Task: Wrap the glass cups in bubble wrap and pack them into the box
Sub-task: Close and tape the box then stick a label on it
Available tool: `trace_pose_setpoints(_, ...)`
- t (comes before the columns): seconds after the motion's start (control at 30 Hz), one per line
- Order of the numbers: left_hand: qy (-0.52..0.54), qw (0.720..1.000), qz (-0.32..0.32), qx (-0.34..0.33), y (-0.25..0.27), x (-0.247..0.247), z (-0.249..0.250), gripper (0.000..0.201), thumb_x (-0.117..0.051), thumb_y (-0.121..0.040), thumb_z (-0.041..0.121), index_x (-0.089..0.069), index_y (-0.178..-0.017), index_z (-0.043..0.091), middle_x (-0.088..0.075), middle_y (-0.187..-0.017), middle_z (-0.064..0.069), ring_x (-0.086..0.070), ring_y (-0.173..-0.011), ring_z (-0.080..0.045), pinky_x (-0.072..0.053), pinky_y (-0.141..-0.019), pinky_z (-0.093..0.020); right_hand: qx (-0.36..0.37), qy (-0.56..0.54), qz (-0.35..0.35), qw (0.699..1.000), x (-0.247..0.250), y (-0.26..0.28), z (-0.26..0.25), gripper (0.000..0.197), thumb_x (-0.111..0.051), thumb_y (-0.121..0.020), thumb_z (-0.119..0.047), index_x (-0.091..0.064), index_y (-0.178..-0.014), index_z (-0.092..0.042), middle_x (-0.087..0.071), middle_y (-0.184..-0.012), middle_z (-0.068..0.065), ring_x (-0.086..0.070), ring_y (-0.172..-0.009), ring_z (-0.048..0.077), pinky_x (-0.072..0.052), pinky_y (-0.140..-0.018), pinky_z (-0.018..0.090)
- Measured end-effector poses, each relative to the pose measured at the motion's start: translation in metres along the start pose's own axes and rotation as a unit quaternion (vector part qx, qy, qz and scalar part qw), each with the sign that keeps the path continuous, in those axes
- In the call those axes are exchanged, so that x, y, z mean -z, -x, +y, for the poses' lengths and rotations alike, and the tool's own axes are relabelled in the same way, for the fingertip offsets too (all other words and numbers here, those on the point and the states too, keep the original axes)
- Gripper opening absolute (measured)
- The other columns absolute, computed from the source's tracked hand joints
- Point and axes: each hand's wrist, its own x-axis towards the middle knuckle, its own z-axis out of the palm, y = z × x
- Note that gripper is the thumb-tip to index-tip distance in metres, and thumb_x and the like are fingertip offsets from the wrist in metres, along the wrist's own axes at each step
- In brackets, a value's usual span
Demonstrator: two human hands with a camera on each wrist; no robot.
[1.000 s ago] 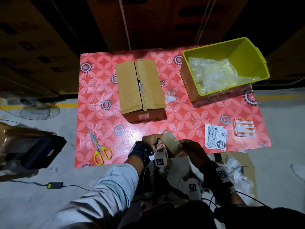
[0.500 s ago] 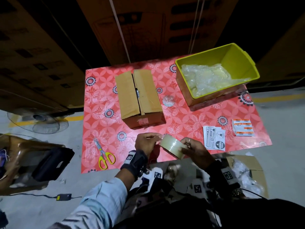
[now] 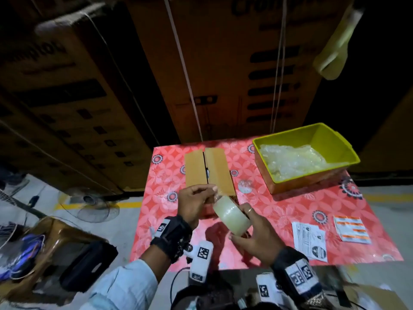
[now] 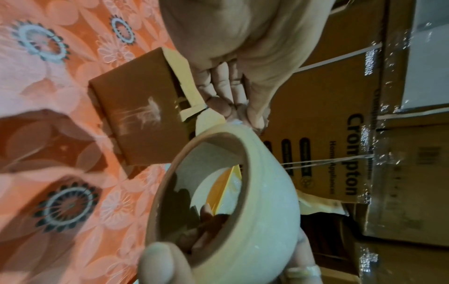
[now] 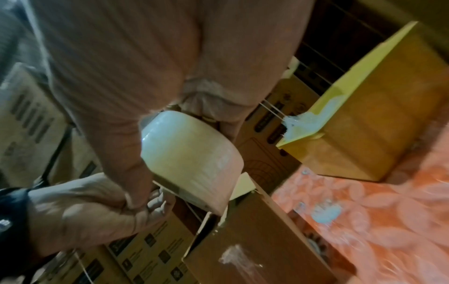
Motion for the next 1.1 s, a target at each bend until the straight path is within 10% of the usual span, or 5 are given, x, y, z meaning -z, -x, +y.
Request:
trace_pose_setpoints(0.37,-0.095,0.980,-0.097,-0.143,-0.119,0.032,0.086,0.009,-0.082,-0.084,0.003,-0.080,-0.090,-0.002,-0.077,-0.080,-0.019,-0.070,-0.070,-0.024,-0.056,-0.064,-0.029,-0.001,0.118,0.216,0.969,-0.057,-0.081,-0.064,0.053,-0.062,-0.074,-0.057,-0.054,-0.119,-0.031,-0.068,-0.080,-0.011,-0.065,-0.068,0.013,-0.054,-0.062,0.031)
trace_pose_setpoints(0.6,-0.108,0.980,-0.143,-0.090,-0.192,0.031,0.065,0.008,-0.082,-0.083,0.003,-0.080,-0.089,-0.003,-0.076,-0.074,-0.012,-0.067,-0.065,-0.017,-0.056,-0.064,-0.028,-0.127,0.223,0.222,0.941,-0.069,-0.140,-0.078,0.058,-0.065,-0.086,-0.050,-0.052,-0.131,-0.016,-0.071,-0.110,0.009,-0.064,-0.101,0.032,-0.047,-0.079,0.036)
trace_pose_setpoints(0.8,-0.114,0.982,-0.139,-0.059,-0.253,0.030,0.050,0.004,-0.081,-0.085,0.002,-0.081,-0.085,0.006,-0.077,-0.072,-0.008,-0.071,-0.062,-0.014,-0.055,-0.059,-0.023,-0.215,0.249,0.191,0.925,-0.076,-0.186,-0.070,0.051,-0.063,-0.082,-0.057,-0.055,-0.110,-0.015,-0.070,-0.106,0.013,-0.066,-0.098,0.033,-0.053,-0.078,0.039)
trace_pose_setpoints(1.1,-0.192,0.962,-0.195,-0.022,-0.304,0.036,0.019,0.009,-0.084,-0.083,0.007,-0.082,-0.091,0.002,-0.079,-0.082,-0.011,-0.077,-0.077,-0.022,-0.057,-0.068,-0.024,-0.252,0.298,0.159,0.907,-0.087,-0.214,-0.061,0.073,-0.058,-0.095,-0.051,-0.029,-0.150,-0.012,-0.062,-0.130,0.013,-0.059,-0.118,0.034,-0.046,-0.090,0.036)
